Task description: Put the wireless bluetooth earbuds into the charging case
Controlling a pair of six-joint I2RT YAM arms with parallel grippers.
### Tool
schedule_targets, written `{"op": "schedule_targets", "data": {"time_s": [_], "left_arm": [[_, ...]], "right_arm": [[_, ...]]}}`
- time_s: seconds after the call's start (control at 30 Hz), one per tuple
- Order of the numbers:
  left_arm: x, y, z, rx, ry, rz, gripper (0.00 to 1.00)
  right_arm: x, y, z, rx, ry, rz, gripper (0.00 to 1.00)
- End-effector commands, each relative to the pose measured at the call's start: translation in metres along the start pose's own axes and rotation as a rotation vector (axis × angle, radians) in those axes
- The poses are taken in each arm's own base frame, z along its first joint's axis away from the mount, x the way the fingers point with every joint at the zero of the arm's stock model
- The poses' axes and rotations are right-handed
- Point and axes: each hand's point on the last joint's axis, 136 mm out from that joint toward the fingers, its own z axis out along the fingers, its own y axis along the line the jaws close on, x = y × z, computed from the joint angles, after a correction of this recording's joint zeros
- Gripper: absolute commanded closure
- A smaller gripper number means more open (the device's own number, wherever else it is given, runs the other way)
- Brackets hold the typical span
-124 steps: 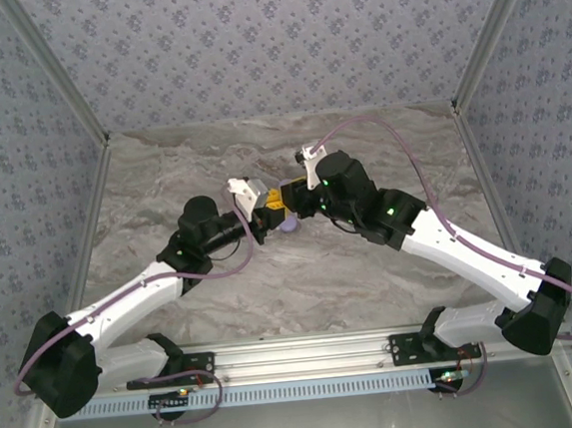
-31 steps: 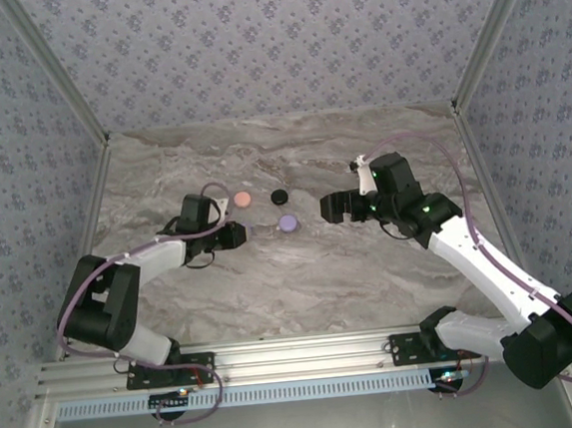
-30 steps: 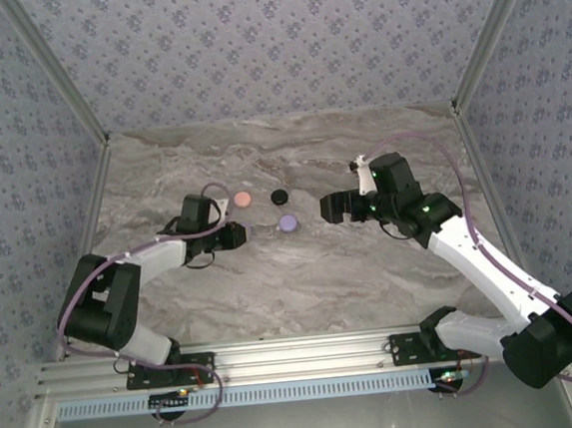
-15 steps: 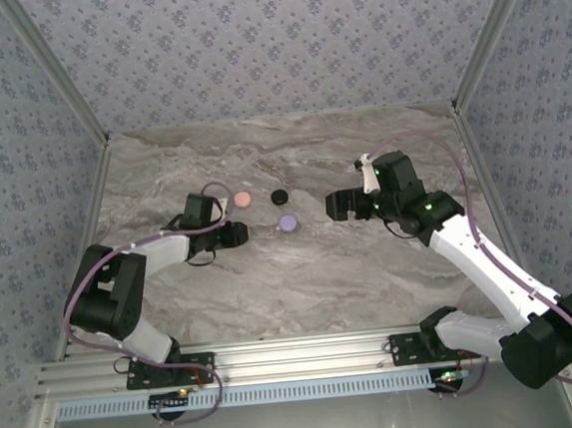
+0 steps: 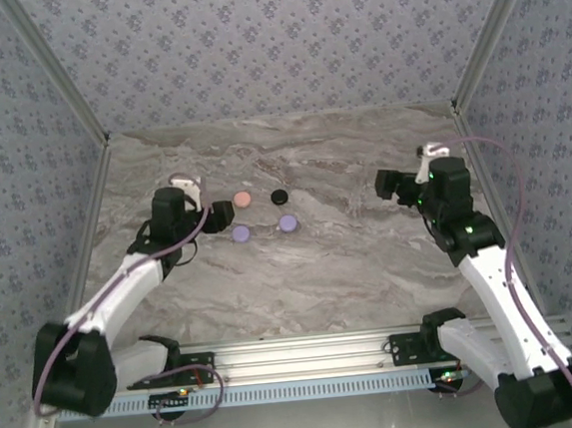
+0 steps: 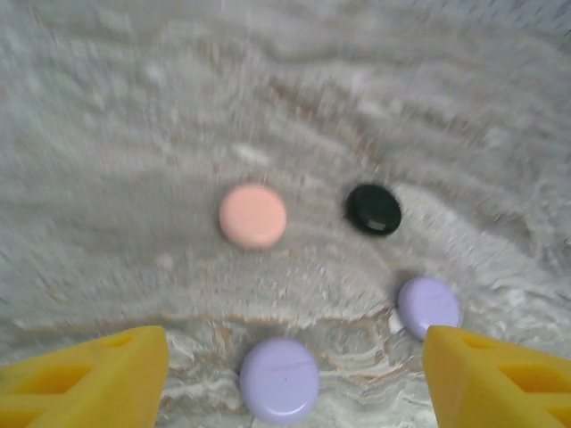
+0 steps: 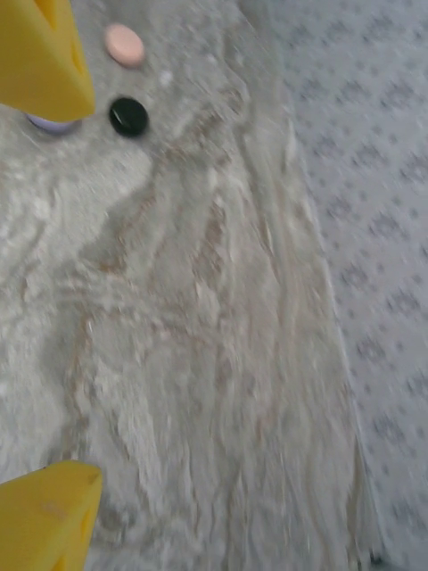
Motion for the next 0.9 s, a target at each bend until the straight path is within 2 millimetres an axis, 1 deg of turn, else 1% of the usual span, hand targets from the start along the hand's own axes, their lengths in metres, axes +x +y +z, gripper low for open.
{"op": "schedule_targets", "data": {"time_s": [0.0,0.07,0.17,0.23,0.27,0.33,0.4,0.43,0.5,0.6,0.63,0.73,0.87], "left_arm": [[-0.024,0.009,-0.032,-0.063,-0.192,0.048,0.16],[-0.032,0.018,-0.051,-0.124,-0.271,0.064,0.11],[-0.038,0.036,-0.071,-0.240,-0.343,0.097,0.09],[-0.041,0.051,-0.079,-0.339,-0.376,0.128,0.07],[-0.041,0.055,-0.081,-0.368,-0.387,0.152,0.06],[-0.039,0.066,-0.081,-0.432,-0.398,0.196,0.02],[-0.037,0.077,-0.081,-0.496,-0.392,0.197,0.01],[-0.036,0.084,-0.081,-0.527,-0.389,0.184,0.01],[-0.034,0.091,-0.081,-0.553,-0.404,0.167,0.01],[-0.032,0.101,-0.077,-0.566,-0.426,0.152,0.01],[-0.031,0.106,-0.074,-0.574,-0.417,0.151,0.01],[-0.022,0.121,-0.064,-0.604,-0.372,0.170,0.01],[-0.016,0.135,-0.050,-0.614,-0.367,0.204,0.01]], "right_arm": [[-0.009,-0.029,-0.004,0.096,-0.128,0.070,0.00],[0.001,-0.039,0.000,0.114,-0.169,0.029,0.00],[0.018,-0.054,0.012,0.164,-0.206,-0.060,0.00],[0.033,-0.069,0.022,0.225,-0.194,-0.109,0.00],[0.039,-0.077,0.027,0.257,-0.188,-0.119,0.00],[0.054,-0.091,0.042,0.292,-0.185,-0.131,0.00],[0.065,-0.096,0.057,0.268,-0.200,-0.140,0.00],[0.066,-0.096,0.064,0.250,-0.224,-0.143,0.00],[0.073,-0.097,0.079,0.233,-0.215,-0.156,0.00],[0.077,-0.086,0.097,0.163,-0.205,-0.243,0.00],[0.077,-0.084,0.101,0.153,-0.207,-0.254,0.00],[0.085,-0.082,0.110,0.100,-0.158,-0.252,0.00],[0.103,-0.086,0.121,0.080,-0.151,-0.251,0.00]]}}
